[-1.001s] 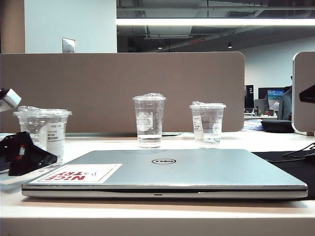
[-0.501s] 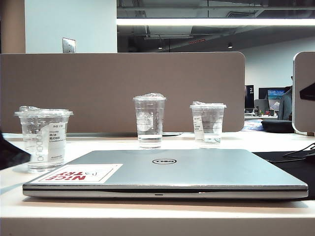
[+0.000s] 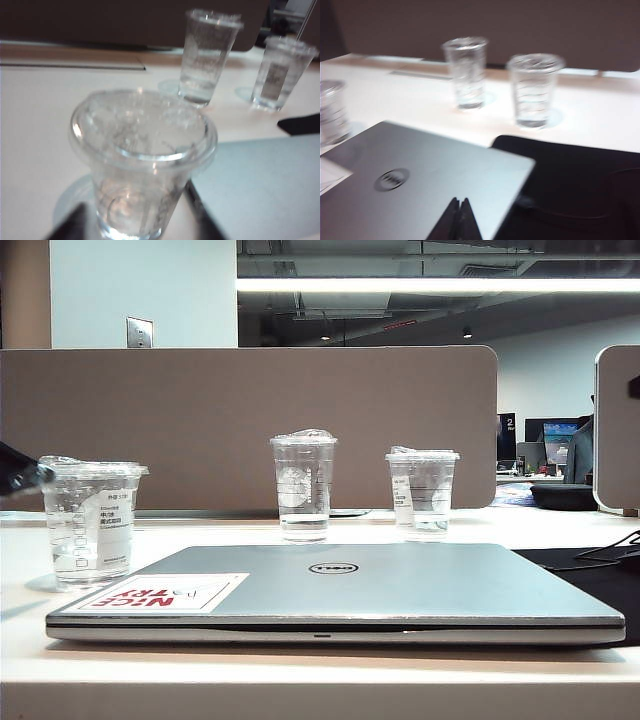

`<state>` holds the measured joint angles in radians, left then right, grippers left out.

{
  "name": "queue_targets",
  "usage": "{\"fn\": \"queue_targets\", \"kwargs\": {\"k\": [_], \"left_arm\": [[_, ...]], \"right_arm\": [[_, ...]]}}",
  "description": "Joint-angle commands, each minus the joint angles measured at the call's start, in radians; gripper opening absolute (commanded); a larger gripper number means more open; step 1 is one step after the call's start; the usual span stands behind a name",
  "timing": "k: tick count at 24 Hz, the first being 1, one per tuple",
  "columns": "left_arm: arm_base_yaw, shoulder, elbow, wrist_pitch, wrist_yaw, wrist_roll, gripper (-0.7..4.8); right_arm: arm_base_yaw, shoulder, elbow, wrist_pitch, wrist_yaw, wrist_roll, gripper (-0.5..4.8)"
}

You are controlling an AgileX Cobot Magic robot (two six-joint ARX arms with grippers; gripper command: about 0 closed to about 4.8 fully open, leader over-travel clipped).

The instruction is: Pick up the coffee cup on the left and place it on the left side of the laptop.

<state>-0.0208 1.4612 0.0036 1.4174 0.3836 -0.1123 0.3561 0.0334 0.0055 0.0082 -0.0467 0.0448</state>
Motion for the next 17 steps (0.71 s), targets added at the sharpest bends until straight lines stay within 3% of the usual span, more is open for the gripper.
{"fn": "queue_targets", "kwargs": {"k": [1,6,10,17], "left_arm": [[-0.004,-0.059,0.002,0.027,-0.007,-0.055,-0.05],[-0.010,-0.158,0.002,0.028,-0.064,-0.130,-0.05],[-0.018,-0.252,0.003,0.027,-0.099,-0.131,-0.05],[-0.043,-0.415,0.003,-0.029,-0.176,-0.119,-0.05]], "right_arm": [[-0.096,-0.035,-0.004,0.016,0.000,0.000,-0.05],[-0.264,-0.034,-0.004,0.018,0.000,0.000,-0.05],[-0.357,-0.034,-0.004,0.018,0.002,0.000,-0.05],[-0.405,-0.034,-0.004,0.018,0.002,0.000,-0.05]]}}
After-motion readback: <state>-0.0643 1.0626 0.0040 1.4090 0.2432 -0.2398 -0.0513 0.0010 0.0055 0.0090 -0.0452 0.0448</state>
